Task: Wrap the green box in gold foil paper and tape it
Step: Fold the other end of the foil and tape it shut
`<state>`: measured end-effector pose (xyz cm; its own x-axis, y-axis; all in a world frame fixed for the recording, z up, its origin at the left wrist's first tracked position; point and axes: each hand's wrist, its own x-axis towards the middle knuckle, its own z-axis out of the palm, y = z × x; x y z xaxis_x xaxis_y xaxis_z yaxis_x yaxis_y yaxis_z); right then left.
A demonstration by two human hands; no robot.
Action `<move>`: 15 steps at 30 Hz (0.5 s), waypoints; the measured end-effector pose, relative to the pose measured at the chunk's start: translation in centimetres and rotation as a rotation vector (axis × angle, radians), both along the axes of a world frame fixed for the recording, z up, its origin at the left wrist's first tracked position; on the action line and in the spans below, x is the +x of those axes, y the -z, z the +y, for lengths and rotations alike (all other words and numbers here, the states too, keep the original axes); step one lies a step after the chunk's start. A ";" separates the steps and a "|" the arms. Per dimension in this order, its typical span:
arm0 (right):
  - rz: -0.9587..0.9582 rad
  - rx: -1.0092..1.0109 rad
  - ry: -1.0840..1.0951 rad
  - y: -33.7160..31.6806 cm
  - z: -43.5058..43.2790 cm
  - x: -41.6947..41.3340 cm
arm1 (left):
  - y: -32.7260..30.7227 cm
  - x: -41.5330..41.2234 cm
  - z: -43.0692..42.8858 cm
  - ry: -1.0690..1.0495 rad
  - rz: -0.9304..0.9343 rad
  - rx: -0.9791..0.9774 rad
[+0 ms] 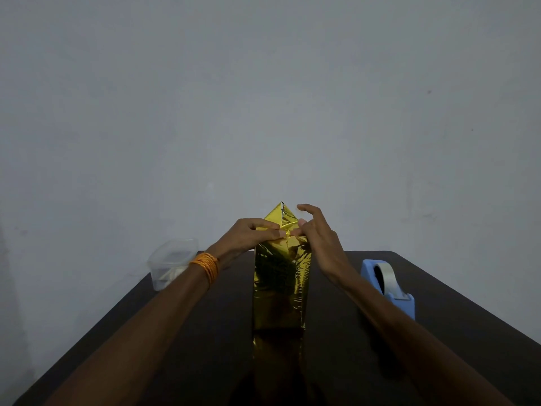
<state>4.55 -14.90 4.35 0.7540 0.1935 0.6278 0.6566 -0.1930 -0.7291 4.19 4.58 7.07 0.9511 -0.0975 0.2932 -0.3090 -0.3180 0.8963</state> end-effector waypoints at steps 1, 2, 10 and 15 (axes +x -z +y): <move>0.003 0.003 0.005 0.0 0.0 0.0 | 0.1 0.0 0.0 0.009 -0.009 0.015; 0.005 0.004 0.015 0.0 0.1 0.1 | 0.4 0.2 0.0 0.018 -0.022 0.038; 0.004 -0.016 0.039 -0.4 0.2 -0.4 | 1.3 0.4 -0.2 0.001 -0.090 0.048; 0.117 0.071 -0.044 -2.0 -0.1 -0.1 | 1.5 0.3 0.0 0.000 -0.092 0.043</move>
<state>4.48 -15.01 6.36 0.8144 0.1865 0.5495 0.5732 -0.1109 -0.8119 4.49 4.53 5.58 0.9201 -0.1120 0.3752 -0.3897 -0.3558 0.8494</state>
